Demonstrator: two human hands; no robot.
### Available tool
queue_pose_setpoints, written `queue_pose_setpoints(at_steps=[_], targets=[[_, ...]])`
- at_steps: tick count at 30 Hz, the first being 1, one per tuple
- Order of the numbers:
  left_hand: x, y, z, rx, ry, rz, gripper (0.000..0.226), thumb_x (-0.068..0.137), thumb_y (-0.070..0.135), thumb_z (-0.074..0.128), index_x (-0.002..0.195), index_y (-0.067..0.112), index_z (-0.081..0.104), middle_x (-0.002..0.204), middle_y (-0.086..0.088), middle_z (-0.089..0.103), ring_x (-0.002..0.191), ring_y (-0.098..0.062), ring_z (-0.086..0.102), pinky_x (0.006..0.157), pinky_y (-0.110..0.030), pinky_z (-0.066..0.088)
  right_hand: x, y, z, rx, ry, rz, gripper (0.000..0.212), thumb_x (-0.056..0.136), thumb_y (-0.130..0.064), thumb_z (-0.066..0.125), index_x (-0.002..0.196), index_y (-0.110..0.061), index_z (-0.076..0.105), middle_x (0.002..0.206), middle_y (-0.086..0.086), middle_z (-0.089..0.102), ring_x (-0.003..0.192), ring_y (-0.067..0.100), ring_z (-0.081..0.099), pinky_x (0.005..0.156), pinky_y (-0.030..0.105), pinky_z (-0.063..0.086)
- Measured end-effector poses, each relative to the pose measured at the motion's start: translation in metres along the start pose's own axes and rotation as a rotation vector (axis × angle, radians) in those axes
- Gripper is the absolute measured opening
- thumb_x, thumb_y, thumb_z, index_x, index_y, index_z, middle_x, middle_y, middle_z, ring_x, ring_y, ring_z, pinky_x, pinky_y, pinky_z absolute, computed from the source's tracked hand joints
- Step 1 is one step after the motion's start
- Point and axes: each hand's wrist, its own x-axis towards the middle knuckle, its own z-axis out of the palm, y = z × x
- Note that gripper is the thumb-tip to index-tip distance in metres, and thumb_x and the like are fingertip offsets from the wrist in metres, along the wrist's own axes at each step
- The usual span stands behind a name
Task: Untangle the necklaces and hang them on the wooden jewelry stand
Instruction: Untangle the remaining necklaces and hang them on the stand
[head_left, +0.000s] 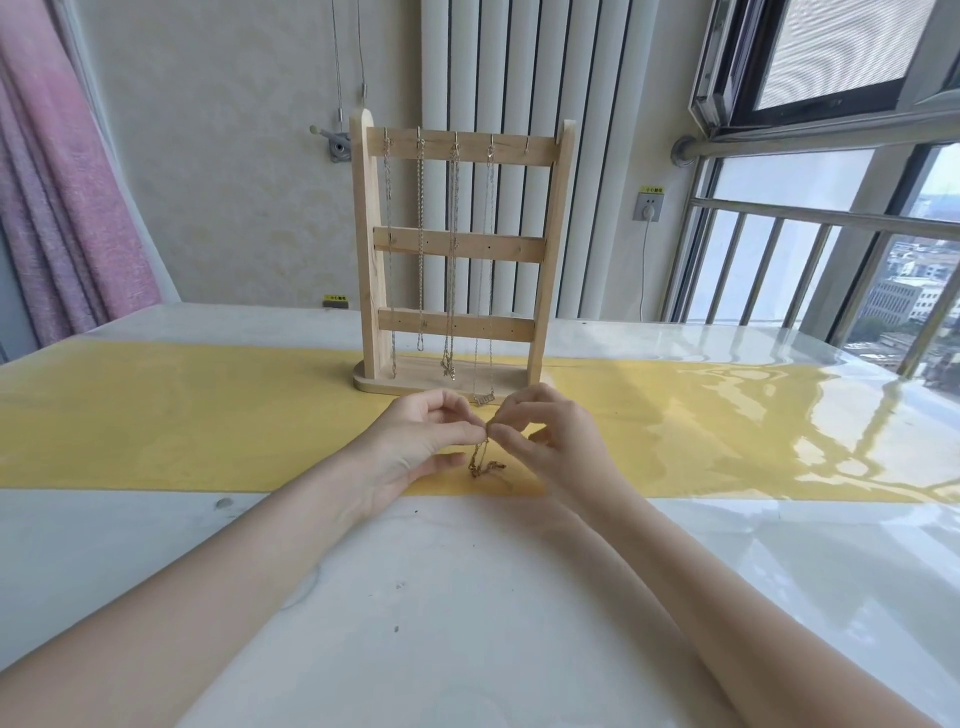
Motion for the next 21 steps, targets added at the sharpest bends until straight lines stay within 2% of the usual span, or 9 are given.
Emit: queue_pose_setpoints(at_steps=[3,5,8,11,14,18,21], targets=[[0.0,0.0,0.0,0.061,0.002,0.072,0.019,0.082,-0.003,0.066,0.08,0.012,0.055,0.078,0.003,0.064,0.077,-0.008,0.06,0.063,-0.019,0.053,-0.001,-0.005,-0.003,0.136,-0.016,0.133,0.021,0.085,-0.011,0.069,0.067,-0.022,0.067,0.085,-0.008,0.056,0.069,-0.006,0.051,0.065,0.01,0.038],[0.0,0.001,0.0,0.093,-0.003,0.11,0.017,0.082,-0.002,0.067,0.081,0.011,0.056,0.077,0.002,0.063,0.077,-0.009,0.061,0.067,-0.02,0.053,-0.003,-0.007,-0.004,0.201,-0.03,0.196,0.021,0.084,-0.01,0.068,0.065,-0.019,0.065,0.086,-0.005,0.057,0.073,-0.002,0.052,0.07,0.012,0.039],[-0.002,0.002,0.002,0.12,-0.018,0.144,0.017,0.082,-0.004,0.065,0.082,0.011,0.056,0.08,0.0,0.063,0.073,-0.008,0.06,0.068,-0.019,0.052,-0.003,-0.009,-0.004,0.256,-0.038,0.255,0.017,0.084,-0.009,0.065,0.067,-0.012,0.063,0.087,0.002,0.055,0.077,0.01,0.05,0.077,0.027,0.041],[-0.002,0.001,0.004,0.228,-0.03,0.182,0.021,0.081,-0.003,0.065,0.083,0.015,0.054,0.084,0.0,0.061,0.069,-0.011,0.057,0.064,-0.018,0.048,-0.003,-0.013,-0.007,0.358,-0.075,0.303,0.021,0.087,-0.006,0.059,0.067,-0.009,0.058,0.077,0.005,0.05,0.071,0.015,0.043,0.071,0.028,0.038],[-0.002,-0.001,0.007,0.291,-0.054,0.194,0.023,0.081,-0.005,0.064,0.082,0.016,0.053,0.087,-0.001,0.058,0.065,-0.013,0.054,0.058,-0.016,0.043,-0.003,-0.014,-0.01,0.51,-0.088,0.343,0.023,0.089,-0.003,0.055,0.067,-0.009,0.059,0.072,-0.001,0.052,0.074,0.014,0.044,0.067,0.026,0.038],[-0.003,0.001,0.007,0.281,-0.04,0.194,0.022,0.082,-0.006,0.061,0.082,0.015,0.054,0.082,0.002,0.061,0.066,-0.011,0.053,0.056,-0.017,0.041,-0.003,-0.014,-0.012,0.638,-0.108,0.391,0.024,0.089,0.001,0.052,0.068,-0.008,0.058,0.07,0.0,0.05,0.071,0.012,0.045,0.06,0.023,0.037],[-0.004,0.006,0.004,0.167,-0.051,0.133,0.022,0.084,-0.004,0.059,0.084,0.017,0.055,0.076,0.008,0.063,0.069,-0.006,0.054,0.055,-0.017,0.042,-0.002,-0.014,-0.014,0.663,-0.106,0.402,0.024,0.089,0.001,0.054,0.068,-0.007,0.059,0.071,0.002,0.05,0.07,0.013,0.045,0.061,0.023,0.036]])
